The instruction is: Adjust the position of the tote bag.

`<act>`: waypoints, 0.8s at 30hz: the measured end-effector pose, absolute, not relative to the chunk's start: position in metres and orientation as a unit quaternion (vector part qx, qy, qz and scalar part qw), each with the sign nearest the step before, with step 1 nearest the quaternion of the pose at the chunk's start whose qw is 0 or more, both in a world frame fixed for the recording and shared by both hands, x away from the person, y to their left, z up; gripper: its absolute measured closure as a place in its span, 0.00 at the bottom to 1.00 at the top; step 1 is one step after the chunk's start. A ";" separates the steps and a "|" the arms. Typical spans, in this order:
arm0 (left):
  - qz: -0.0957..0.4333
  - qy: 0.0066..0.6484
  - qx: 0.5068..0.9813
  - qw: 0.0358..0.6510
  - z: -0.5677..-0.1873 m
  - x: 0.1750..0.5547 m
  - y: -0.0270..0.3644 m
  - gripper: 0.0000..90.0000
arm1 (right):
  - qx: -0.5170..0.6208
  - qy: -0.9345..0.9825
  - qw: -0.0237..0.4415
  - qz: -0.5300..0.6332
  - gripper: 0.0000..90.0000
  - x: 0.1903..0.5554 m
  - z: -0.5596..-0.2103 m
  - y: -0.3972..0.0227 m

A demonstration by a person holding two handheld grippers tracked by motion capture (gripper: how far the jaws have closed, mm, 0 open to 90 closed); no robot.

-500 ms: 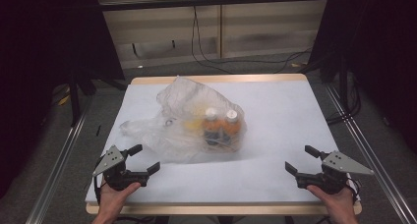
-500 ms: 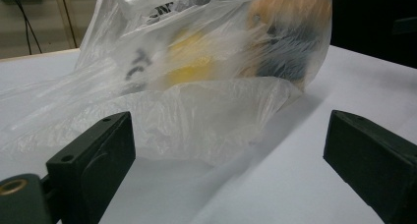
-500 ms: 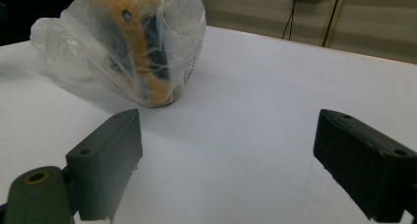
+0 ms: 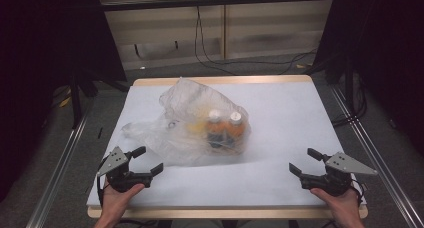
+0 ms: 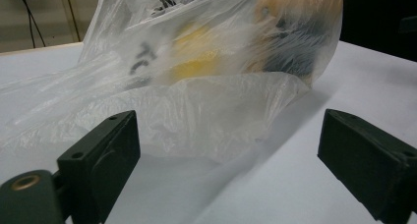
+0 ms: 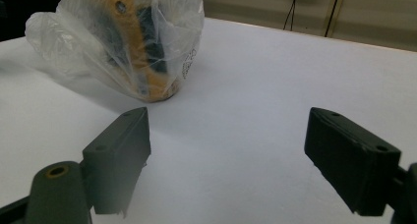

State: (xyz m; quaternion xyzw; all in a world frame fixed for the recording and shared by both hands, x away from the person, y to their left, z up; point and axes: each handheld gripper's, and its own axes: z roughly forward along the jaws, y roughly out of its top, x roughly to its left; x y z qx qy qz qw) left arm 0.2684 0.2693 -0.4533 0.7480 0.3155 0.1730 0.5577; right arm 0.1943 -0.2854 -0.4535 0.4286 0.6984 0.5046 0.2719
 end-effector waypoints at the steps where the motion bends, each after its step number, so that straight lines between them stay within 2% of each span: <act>1: 0.174 0.319 0.745 0.559 -0.453 0.267 0.269 0.11 | 0.428 0.700 0.269 0.504 0.20 0.195 -0.454 -0.285; 11: 0.173 0.312 0.746 0.562 -0.448 0.269 0.269 0.18 | 0.422 0.709 0.255 0.504 0.25 0.197 -0.454 -0.280; 19: 0.180 0.302 0.745 0.567 -0.442 0.273 0.266 0.31 | 0.421 0.715 0.249 0.500 0.27 0.197 -0.453 -0.278; 24: 0.181 0.293 0.749 0.566 -0.439 0.278 0.260 0.35 | 0.419 0.719 0.246 0.497 0.29 0.197 -0.453 -0.278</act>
